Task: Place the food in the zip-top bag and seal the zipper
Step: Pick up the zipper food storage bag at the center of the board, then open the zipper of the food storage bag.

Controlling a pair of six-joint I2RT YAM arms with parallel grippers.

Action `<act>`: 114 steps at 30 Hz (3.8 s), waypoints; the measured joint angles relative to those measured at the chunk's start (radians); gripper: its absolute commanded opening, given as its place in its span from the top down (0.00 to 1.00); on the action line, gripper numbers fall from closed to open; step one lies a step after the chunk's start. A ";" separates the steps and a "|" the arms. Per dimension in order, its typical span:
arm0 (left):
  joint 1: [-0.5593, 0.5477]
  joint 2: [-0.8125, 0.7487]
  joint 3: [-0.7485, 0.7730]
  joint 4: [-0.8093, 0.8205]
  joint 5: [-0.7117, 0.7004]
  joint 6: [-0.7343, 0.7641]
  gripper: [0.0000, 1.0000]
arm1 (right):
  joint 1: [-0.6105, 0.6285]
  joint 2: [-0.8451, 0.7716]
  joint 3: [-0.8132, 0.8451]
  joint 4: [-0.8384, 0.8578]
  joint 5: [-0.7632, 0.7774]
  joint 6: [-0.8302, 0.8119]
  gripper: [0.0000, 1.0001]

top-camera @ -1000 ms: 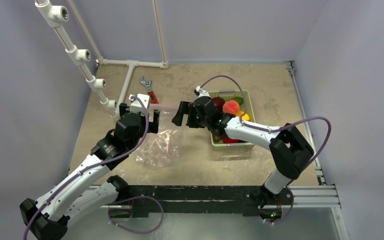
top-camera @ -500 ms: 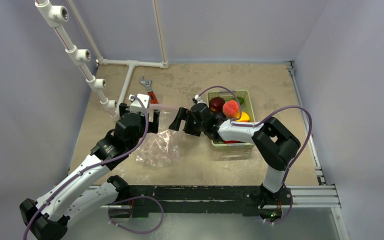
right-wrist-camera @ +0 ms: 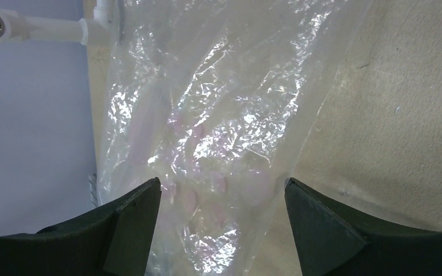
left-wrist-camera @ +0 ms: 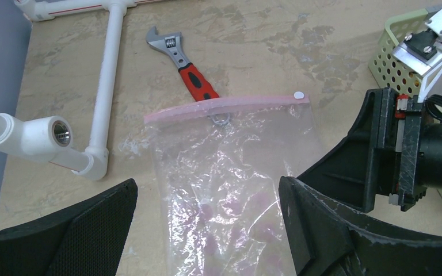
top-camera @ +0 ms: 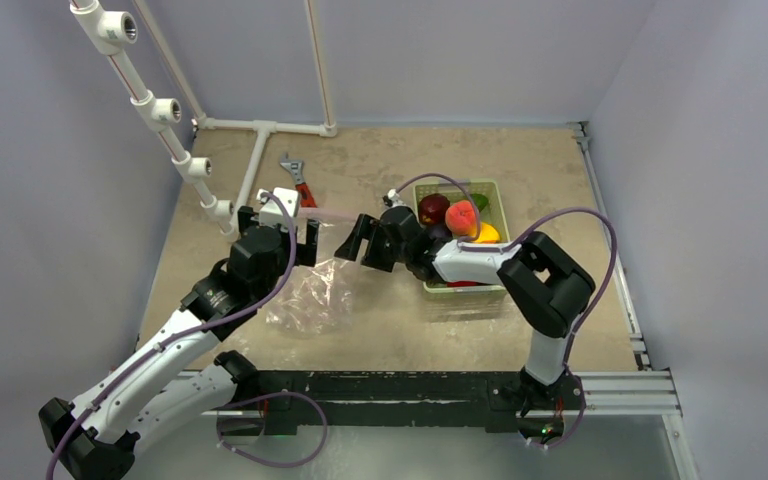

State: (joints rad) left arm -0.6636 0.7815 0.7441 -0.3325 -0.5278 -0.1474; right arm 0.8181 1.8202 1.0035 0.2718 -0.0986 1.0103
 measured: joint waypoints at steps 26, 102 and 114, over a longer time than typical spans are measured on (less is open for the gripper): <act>0.000 -0.002 0.000 0.000 0.000 0.000 0.09 | 0.000 0.015 -0.003 0.040 -0.021 -0.026 1.00; 0.186 0.070 0.785 -0.530 0.708 -0.066 0.23 | 0.006 -0.887 0.092 -0.714 -0.553 -1.637 1.00; 0.186 -0.055 0.753 -0.578 0.877 -0.097 0.25 | 0.006 -0.918 0.145 -0.782 -0.625 -1.702 1.00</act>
State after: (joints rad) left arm -0.4778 0.7265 1.4971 -0.9108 0.3489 -0.2443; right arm 0.8238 0.9020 1.1481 -0.5106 -0.7235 -0.6918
